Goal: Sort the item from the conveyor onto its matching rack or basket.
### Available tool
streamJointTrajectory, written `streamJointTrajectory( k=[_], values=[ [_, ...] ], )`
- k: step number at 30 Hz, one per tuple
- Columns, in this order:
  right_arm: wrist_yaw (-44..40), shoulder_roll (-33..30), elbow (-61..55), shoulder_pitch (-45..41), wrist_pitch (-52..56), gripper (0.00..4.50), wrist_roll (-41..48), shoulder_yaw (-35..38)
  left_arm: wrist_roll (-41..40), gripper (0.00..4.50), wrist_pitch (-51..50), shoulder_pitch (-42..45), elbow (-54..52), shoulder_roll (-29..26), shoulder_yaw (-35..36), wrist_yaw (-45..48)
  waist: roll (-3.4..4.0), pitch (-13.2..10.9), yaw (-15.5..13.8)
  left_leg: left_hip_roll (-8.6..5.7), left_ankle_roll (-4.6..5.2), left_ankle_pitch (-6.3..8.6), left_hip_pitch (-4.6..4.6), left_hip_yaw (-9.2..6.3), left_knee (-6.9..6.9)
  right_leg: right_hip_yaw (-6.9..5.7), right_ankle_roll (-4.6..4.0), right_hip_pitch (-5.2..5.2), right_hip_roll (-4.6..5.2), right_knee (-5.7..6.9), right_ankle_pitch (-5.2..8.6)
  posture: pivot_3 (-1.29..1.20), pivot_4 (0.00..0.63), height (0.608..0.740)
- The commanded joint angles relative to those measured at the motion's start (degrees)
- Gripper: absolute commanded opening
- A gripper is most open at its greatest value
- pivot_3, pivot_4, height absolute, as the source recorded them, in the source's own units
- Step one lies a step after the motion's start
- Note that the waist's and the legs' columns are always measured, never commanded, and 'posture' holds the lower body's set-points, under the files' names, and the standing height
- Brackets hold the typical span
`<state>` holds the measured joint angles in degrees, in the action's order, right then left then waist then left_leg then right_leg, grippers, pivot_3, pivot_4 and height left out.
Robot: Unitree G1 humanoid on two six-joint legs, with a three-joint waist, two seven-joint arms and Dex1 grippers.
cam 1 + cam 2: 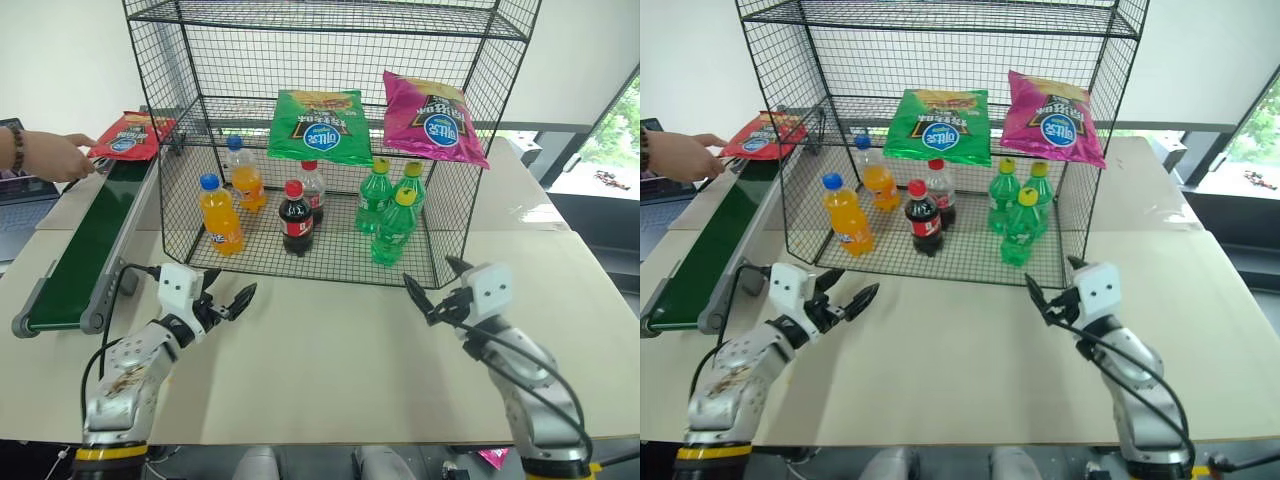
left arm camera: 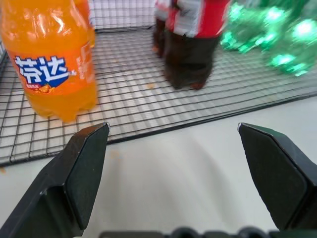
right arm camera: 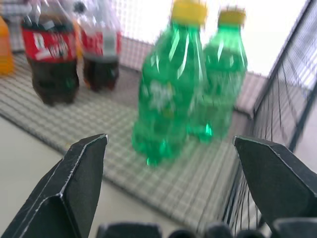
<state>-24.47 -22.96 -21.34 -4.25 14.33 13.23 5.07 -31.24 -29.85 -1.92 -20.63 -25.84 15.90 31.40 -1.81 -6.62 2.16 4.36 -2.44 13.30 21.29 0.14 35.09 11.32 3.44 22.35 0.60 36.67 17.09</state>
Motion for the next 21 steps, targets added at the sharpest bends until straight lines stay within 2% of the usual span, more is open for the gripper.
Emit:
streamJointTrajectory(
  k=[1,4,7,14,19,21],
  values=[
    [-5.15,-3.17,-1.93,-3.46,1.58,4.50,4.56,1.37,-14.45,4.42,-9.70,-5.93,-8.83,-1.83,9.39,-1.42,0.02,-0.01,0.30,0.00,0.01,0.01,-0.01,0.00,-0.01,0.00,0.01,-0.03,0.00,0.01,0.02,0.00,0.150,0.740],
    [-12.30,-5.69,-3.46,-6.89,2.50,4.50,9.54,-0.53,-30.84,4.42,-14.86,-14.35,-9.66,-1.17,21.48,-5.16,0.02,-0.02,0.86,0.01,0.03,0.02,-0.02,-0.06,-0.03,-0.06,-0.03,-0.04,0.00,0.00,0.08,0.00,0.150,0.740],
    [-18.76,-6.93,-4.62,-9.19,2.33,4.50,13.43,-3.06,-42.56,4.42,-14.61,-17.40,-7.06,0.02,29.09,-10.47,0.01,-0.06,1.30,0.03,0.04,0.03,-0.04,-0.21,-0.03,-0.20,-0.11,-0.07,0.00,0.03,0.17,0.00,0.150,0.740],
    [-29.11,-7.40,-5.40,-16.17,3.39,4.50,20.25,-8.01,-65.32,4.42,-11.12,-19.37,4.26,1.95,38.26,-25.56,0.02,-0.08,1.01,0.03,0.03,0.03,-0.02,-0.63,0.07,-0.68,-0.22,-0.21,0.04,0.07,0.24,0.00,0.150,0.740],
    [-30.99,-7.04,-5.70,-20.13,6.46,4.50,24.01,-8.77,-75.07,4.42,-8.91,-20.82,7.26,1.15,42.14,-30.39,0.00,-0.07,0.83,0.03,0.01,0.03,0.04,-0.97,-0.02,-1.06,-0.41,-0.21,0.04,0.09,0.34,0.00,0.150,0.740],
    [-31.22,-6.74,-6.36,-21.58,7.62,4.50,25.47,-8.94,-76.58,4.42,-8.06,-21.11,8.13,0.29,43.27,-31.19,0.01,-0.08,0.57,0.03,-0.01,0.03,0.06,-1.00,-0.04,-1.09,-0.43,-0.20,0.04,0.08,0.34,0.00,0.150,0.740]
  ],
)
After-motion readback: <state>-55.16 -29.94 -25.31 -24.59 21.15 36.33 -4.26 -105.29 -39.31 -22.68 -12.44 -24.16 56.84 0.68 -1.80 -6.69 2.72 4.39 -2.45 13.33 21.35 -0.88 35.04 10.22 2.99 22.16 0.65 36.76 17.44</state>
